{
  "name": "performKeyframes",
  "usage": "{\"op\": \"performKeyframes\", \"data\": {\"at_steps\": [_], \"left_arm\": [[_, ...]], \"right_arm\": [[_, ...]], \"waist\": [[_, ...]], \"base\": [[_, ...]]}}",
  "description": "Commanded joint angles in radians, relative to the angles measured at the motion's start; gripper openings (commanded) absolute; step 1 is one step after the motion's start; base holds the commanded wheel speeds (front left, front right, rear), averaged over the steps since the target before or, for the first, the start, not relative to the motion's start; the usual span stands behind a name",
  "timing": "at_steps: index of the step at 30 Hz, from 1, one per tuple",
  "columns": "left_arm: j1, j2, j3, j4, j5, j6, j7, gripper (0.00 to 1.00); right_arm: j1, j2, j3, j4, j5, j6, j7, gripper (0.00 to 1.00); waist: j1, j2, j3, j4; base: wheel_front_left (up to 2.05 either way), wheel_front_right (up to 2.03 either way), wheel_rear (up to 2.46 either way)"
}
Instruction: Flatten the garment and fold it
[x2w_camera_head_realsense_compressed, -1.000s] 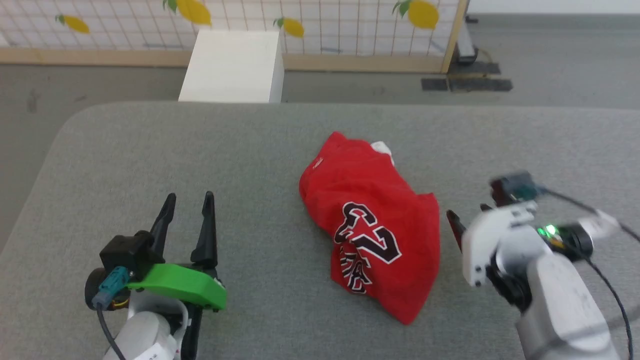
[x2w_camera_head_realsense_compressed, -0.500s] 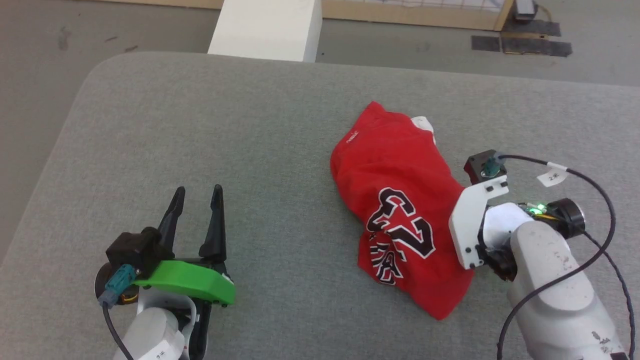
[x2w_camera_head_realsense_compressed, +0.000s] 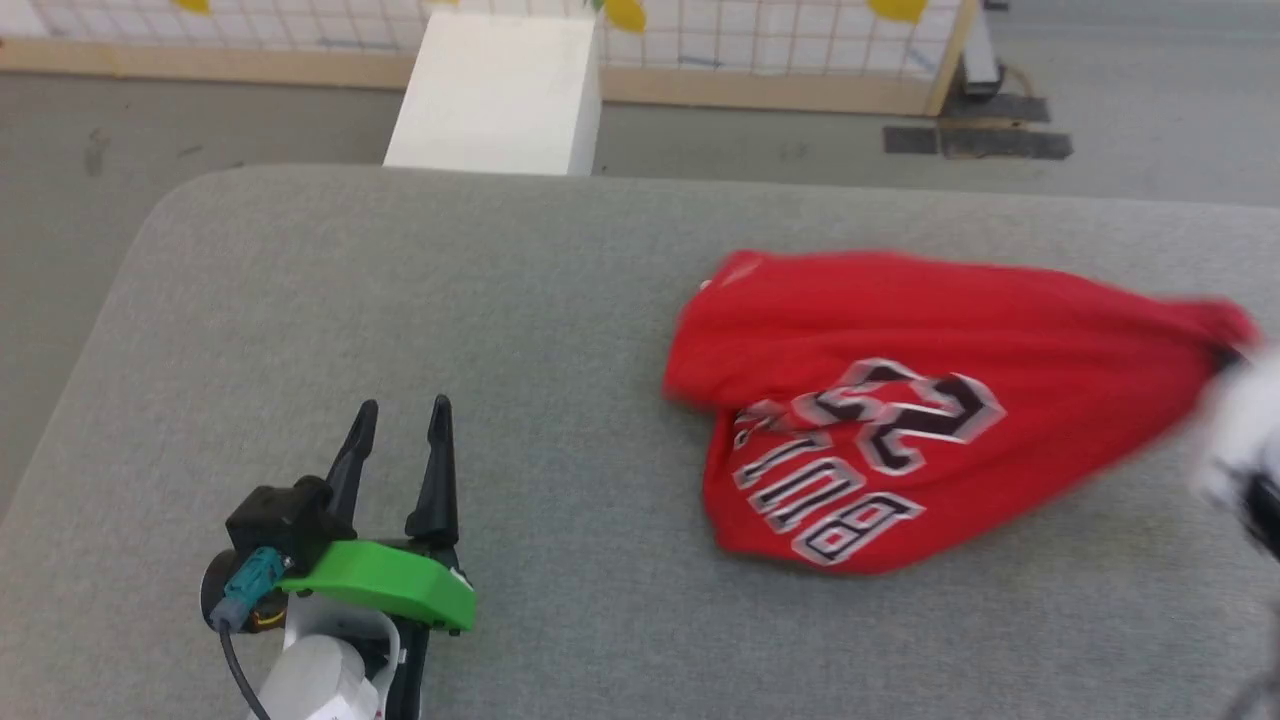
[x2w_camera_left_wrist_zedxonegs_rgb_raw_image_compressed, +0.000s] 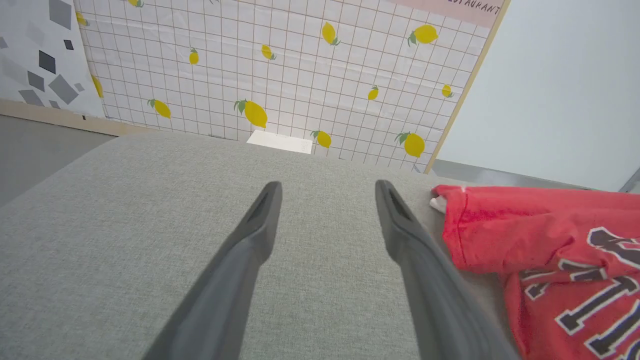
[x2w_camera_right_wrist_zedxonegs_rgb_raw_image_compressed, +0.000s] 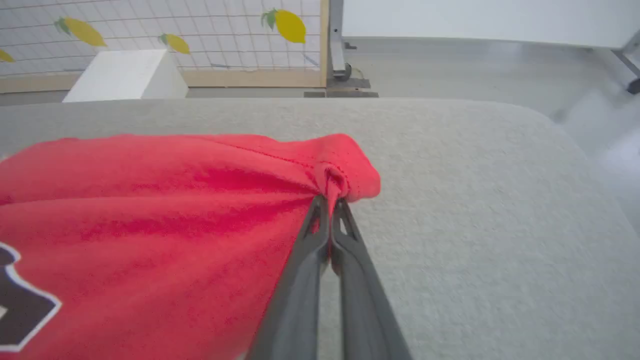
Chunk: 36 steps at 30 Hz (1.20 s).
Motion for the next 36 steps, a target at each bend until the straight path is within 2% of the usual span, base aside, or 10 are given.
{"op": "performKeyframes", "data": {"at_steps": [1,6,10,11,12,19,22,27,33,36], "left_arm": [[0.016,-0.006,0.001,0.004,0.01,-0.005,-0.004,1.0],[0.023,-0.009,0.0,0.019,0.008,-0.016,-0.005,1.0],[0.031,-0.006,0.002,0.035,0.001,-0.019,-0.004,1.0],[0.031,-0.005,0.002,0.037,-0.001,-0.019,-0.004,1.0],[0.031,-0.005,0.001,0.04,-0.002,-0.019,-0.004,1.0],[-0.007,-0.022,-0.019,0.041,-0.03,-0.034,0.035,1.0],[-0.07,-0.032,-0.045,0.054,-0.05,-0.051,0.107,1.0],[-0.279,-0.036,-0.105,0.116,-0.076,-0.076,0.325,1.0],[-0.581,-0.028,-0.193,0.273,-0.047,-0.093,0.617,1.0],[-0.709,-0.027,-0.224,0.355,-0.029,-0.099,0.707,1.0]], "right_arm": [[0.062,0.0,-0.058,-0.027,-0.014,-0.002,0.014,0.0],[0.243,0.049,-0.318,-0.097,-0.06,-0.002,0.079,0.0],[0.289,0.107,-0.385,-0.127,-0.046,-0.002,0.08,0.0],[0.287,0.114,-0.385,-0.139,-0.039,-0.002,0.053,0.2],[0.286,0.121,-0.373,-0.156,-0.033,-0.002,0.01,1.0],[0.296,0.141,-0.26,-0.271,0.063,-0.002,-0.325,1.0],[0.326,0.142,-0.181,-0.262,0.114,-0.002,-0.373,1.0],[0.347,0.142,-0.052,-0.266,0.146,-0.002,-0.427,1.0],[0.326,0.142,0.013,-0.265,0.172,-0.002,-0.449,1.0],[0.307,0.142,0.029,-0.257,0.181,-0.002,-0.457,1.0]], "waist": [[0.0,0.0,-0.035,-0.035],[0.0,0.0,-0.041,-0.047],[0.0,0.0,-0.041,-0.064],[0.0,0.0,-0.041,-0.067],[0.0,0.0,-0.043,-0.07],[0.0,0.0,-0.046,-0.096],[0.0,0.0,-0.034,-0.116],[0.0,0.0,0.017,-0.178],[0.0,0.0,0.114,-0.255],[0.0,0.0,0.164,-0.291]], "base": [[0.0,0.0,0.0],[0.0,0.0,0.0],[0.0,0.0,0.0],[0.0,0.0,0.0],[0.0,0.0,0.0],[0.0,0.0,0.0],[0.0,0.0,0.0],[0.0,0.0,0.0],[0.0,0.0,0.0],[0.0,0.0,0.0]]}}
